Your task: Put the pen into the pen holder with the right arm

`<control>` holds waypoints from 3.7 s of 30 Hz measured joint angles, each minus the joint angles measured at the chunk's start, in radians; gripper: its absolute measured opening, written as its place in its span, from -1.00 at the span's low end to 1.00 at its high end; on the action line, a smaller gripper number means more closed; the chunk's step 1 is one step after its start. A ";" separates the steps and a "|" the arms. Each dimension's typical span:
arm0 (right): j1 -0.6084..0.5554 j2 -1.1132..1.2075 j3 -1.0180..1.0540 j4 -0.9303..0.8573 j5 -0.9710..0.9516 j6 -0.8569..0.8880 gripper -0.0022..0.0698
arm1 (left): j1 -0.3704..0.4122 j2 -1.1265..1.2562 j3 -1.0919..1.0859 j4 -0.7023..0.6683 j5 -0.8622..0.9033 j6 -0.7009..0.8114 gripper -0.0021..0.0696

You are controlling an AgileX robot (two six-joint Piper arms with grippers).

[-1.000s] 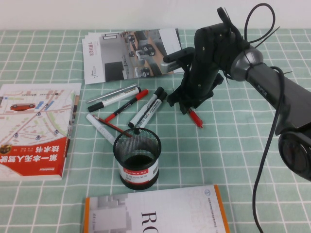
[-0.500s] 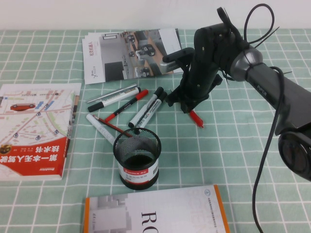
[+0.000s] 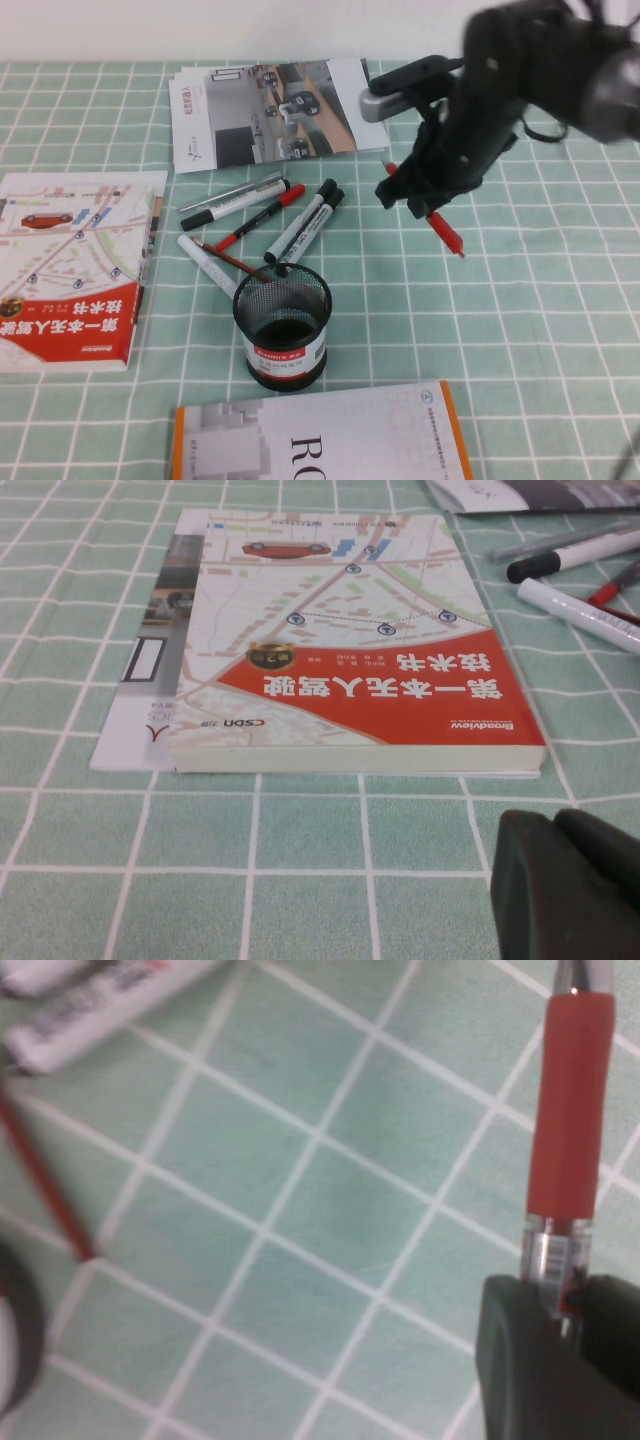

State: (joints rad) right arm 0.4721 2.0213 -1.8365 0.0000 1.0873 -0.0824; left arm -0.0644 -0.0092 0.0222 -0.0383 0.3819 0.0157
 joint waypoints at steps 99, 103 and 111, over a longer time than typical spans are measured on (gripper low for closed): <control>0.244 -0.677 1.115 -0.610 -1.327 0.614 -0.87 | 0.000 0.000 0.000 0.000 0.001 0.000 -0.95; 0.244 -0.858 1.152 -0.675 -1.078 0.710 -0.96 | 0.000 0.000 0.000 0.000 0.001 0.000 -0.95; 0.244 -1.233 1.342 -0.639 -0.929 0.738 -0.99 | 0.000 0.000 0.000 0.000 0.001 0.000 -0.95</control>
State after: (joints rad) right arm 0.7159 0.7882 -0.4945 -0.6395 0.1588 0.6559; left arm -0.0644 -0.0092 0.0222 -0.0383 0.3826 0.0157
